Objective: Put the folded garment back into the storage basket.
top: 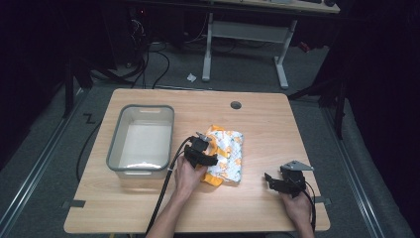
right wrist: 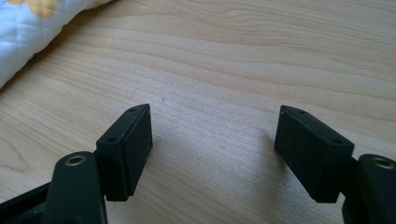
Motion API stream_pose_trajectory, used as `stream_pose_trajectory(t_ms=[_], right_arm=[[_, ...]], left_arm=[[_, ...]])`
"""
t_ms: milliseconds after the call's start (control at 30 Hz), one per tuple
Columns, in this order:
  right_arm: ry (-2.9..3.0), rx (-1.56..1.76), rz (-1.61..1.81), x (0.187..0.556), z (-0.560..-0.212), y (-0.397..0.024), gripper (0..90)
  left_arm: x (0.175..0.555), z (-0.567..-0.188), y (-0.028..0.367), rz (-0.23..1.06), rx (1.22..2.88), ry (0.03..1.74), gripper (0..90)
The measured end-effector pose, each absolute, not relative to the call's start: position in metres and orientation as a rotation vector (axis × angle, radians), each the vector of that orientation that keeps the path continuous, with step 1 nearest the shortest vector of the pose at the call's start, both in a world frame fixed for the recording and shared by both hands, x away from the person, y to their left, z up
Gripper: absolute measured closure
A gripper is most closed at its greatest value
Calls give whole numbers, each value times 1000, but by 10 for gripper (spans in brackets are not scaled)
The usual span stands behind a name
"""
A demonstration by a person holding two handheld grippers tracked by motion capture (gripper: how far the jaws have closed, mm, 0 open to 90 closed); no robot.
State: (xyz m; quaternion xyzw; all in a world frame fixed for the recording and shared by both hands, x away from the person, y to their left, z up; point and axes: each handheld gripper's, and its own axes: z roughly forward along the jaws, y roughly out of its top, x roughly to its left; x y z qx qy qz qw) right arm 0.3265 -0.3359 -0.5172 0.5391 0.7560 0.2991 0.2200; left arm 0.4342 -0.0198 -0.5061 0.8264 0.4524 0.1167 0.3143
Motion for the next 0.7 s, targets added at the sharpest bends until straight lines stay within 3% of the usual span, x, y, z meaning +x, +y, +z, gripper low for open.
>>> stream_pose_trajectory(t_ms=[300,333,567,700], right_arm=[[2091,1491,828,326,-517,-336,278],[2091,1491,828,326,-517,-336,278],[2091,1491,828,326,-517,-336,278],[2091,1491,827,326,-517,-336,279]], left_arm=[[435,-512,-21,267,2187,1176,301],[434,-512,-22,264,2187,1170,366],[431,-511,-25,245,2198,1131,503],[430,-511,-25,228,2190,1095,648]])
